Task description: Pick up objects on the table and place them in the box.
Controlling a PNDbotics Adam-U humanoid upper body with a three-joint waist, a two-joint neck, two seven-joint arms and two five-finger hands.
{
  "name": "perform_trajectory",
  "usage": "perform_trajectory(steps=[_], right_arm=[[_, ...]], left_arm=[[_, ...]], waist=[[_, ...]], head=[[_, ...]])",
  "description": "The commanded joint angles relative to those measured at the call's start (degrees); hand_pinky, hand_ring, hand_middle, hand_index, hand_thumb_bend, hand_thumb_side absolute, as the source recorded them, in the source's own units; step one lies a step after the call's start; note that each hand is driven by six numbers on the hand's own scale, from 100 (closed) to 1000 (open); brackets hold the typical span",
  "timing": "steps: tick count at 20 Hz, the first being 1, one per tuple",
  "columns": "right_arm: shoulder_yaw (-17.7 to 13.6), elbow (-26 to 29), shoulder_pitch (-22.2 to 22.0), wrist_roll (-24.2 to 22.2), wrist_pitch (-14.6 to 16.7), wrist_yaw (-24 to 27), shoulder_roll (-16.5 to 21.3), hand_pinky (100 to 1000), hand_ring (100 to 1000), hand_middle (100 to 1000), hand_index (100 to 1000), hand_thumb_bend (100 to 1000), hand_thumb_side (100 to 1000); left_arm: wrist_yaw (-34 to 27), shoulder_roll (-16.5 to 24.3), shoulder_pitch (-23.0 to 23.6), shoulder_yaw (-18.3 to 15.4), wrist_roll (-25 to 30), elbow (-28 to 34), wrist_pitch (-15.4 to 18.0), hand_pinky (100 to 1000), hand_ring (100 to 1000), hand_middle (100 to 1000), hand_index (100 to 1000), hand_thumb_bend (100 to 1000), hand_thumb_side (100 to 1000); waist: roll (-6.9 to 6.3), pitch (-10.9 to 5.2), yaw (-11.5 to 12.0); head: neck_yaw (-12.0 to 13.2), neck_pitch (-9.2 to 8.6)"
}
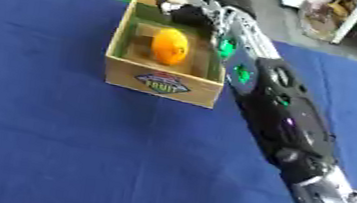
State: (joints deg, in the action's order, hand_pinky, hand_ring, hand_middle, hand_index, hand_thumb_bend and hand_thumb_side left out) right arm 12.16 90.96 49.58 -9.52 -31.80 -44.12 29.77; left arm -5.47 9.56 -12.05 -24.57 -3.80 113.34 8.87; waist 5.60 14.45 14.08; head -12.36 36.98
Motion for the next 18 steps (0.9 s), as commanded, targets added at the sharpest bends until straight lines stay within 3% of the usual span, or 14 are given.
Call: perform_trajectory(steps=[1, 2, 3, 6, 13, 18], right_arm=[[-2.98, 14.40, -2.85, 3.72, -2.39, 4.44, 5.27, 823, 873, 595, 898, 284, 832], [-3.83, 17.97, -4.50, 5.13, -3.42, 6.00, 6.01, 813, 865, 589, 889, 177, 888], [-4.68, 20.82, -6.10, 6.72, -4.32, 7.75, 6.38, 808, 864, 589, 881, 135, 904], [-6.05, 23.30, -9.29, 12.92, -1.67, 15.03, 5.94, 799, 864, 597, 875, 100, 940], [-7.12, 23.63, -18.43, 31.22, 11.72, 33.31, 3.28, 799, 843, 685, 901, 100, 1000], [-6.08, 23.64, -27.51, 39.12, 25.08, 43.43, 1.21, 792, 864, 758, 965, 100, 1000]], left_arm=[[0.23, 1.14, -0.65, -0.53, -0.35, 1.25, 0.13, 471, 346, 411, 639, 100, 789], [0.24, 1.17, -0.68, -0.52, -0.38, 1.25, 0.13, 471, 346, 411, 639, 100, 789], [0.24, 1.19, -0.70, -0.50, -0.38, 1.25, 0.13, 471, 346, 411, 639, 100, 789], [0.21, 1.28, -0.59, -0.36, -0.29, 1.25, 0.14, 471, 345, 411, 639, 100, 787], [0.13, 1.48, -0.03, -0.44, -0.65, 1.25, 0.31, 471, 346, 412, 640, 100, 784], [0.14, 1.77, 0.53, -0.42, -0.94, 1.25, 0.12, 470, 348, 413, 640, 100, 784]], waist=[[-0.46, -0.79, -0.32], [-0.48, -0.77, -0.49], [-0.51, -0.78, -0.69], [-0.89, -0.88, -1.18], [-1.82, -1.74, -2.13], [-2.08, -3.00, -3.00]], head=[[0.44, -0.66], [0.52, -0.57], [0.61, -0.40], [0.87, 0.39], [0.63, 2.11], [0.55, 3.79]])
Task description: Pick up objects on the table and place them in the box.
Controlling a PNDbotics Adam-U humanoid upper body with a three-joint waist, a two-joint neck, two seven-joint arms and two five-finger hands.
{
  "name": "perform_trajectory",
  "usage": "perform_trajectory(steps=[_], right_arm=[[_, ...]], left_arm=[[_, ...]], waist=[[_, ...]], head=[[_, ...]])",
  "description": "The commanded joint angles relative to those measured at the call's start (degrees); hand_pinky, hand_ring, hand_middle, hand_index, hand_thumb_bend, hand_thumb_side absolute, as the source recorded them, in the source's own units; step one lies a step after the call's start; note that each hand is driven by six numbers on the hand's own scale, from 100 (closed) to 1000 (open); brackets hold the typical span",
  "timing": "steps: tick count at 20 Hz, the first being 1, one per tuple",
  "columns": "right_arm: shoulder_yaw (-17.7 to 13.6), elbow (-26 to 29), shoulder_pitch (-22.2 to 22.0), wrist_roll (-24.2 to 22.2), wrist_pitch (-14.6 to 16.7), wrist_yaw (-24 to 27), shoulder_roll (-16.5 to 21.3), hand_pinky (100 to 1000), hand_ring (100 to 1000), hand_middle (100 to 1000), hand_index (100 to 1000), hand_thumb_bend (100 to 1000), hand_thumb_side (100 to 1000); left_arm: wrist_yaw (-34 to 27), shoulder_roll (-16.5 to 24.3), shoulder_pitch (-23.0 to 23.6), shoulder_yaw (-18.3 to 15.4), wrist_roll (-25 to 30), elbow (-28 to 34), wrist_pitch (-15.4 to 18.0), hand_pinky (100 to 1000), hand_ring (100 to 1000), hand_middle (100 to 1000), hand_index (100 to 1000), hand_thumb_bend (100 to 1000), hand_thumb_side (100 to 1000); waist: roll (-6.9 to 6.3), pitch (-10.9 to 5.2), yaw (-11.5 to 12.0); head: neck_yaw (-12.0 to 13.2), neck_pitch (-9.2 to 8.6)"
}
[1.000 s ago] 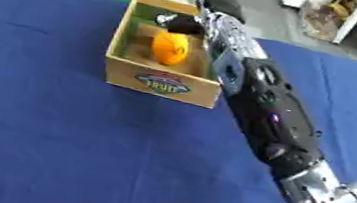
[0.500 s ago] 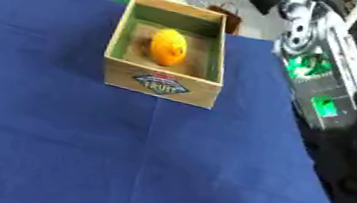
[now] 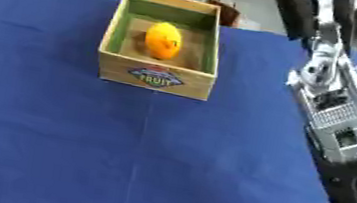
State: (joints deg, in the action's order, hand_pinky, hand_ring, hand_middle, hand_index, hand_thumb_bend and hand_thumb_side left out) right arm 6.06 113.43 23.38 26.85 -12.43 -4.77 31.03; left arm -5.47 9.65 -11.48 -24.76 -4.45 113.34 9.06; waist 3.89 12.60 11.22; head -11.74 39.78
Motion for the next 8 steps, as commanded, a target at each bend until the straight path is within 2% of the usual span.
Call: perform_trajectory(steps=[1, 4, 8], right_arm=[[0.28, 1.16, -2.92, 2.97, 8.15, 5.49, -0.68, 791, 868, 766, 977, 100, 1000], [0.36, 1.16, -7.00, 2.20, 14.33, 8.46, -2.62, 788, 869, 771, 991, 100, 1000], [-0.04, 1.16, -10.58, 0.77, 18.77, 9.64, -5.16, 790, 871, 776, 998, 100, 1000]], left_arm=[[0.13, 1.74, 0.06, -0.20, -0.33, 1.25, -0.11, 470, 348, 414, 641, 100, 783], [0.06, 2.07, 0.54, -0.12, -0.60, 1.25, -0.20, 470, 349, 415, 641, 100, 782], [0.02, 2.49, 1.36, 0.00, -0.96, 1.25, -0.36, 469, 351, 416, 642, 100, 780]], waist=[[-0.46, -1.50, -0.30], [-0.81, -2.74, -0.80], [-1.16, -4.60, -1.49]], head=[[0.01, 1.36], [0.54, 2.50], [1.43, 4.10]])
